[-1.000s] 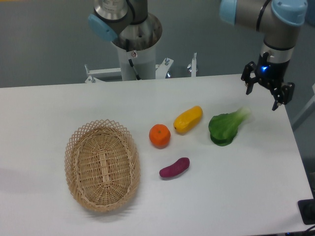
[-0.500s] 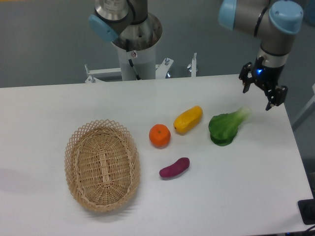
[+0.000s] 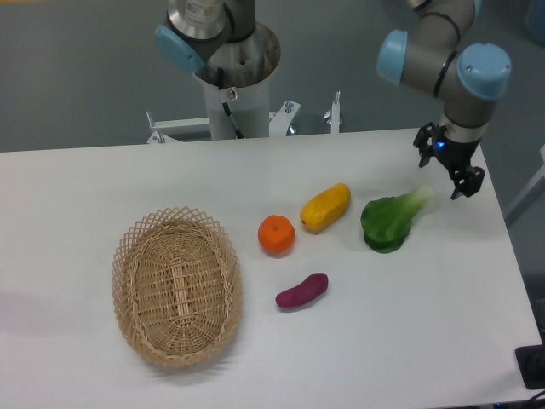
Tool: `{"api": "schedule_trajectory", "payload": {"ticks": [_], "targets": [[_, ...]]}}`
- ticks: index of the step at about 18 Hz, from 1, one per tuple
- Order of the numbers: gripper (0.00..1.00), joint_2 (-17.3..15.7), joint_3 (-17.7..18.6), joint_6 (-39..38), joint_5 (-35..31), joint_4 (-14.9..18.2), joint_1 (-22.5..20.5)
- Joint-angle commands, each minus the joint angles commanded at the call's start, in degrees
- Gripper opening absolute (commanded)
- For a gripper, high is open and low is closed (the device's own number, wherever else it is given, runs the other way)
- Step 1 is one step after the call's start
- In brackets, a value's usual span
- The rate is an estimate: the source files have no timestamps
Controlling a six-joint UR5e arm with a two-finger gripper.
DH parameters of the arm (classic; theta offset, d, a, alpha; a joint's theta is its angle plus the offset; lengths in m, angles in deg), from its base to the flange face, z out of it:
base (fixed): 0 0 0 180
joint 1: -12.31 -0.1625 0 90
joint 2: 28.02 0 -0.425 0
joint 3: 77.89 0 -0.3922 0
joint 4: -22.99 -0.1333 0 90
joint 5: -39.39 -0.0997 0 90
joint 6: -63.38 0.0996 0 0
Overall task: Pick up the green vegetable from the table
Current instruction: 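Move the open gripper over the green bok choy's stem and lower it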
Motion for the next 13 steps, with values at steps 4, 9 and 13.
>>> {"api": "schedule_trajectory", "payload": {"ticks": [4, 9, 13], "targets": [[1.00, 0.44, 0.88, -0.87, 0.26, 0.00, 0.09], [1.00, 1.58, 1.85, -2.64, 0.35, -2.19, 0.62], [0.90, 1.93, 2.03, -2.46, 0.44, -3.42, 0.62]]}}
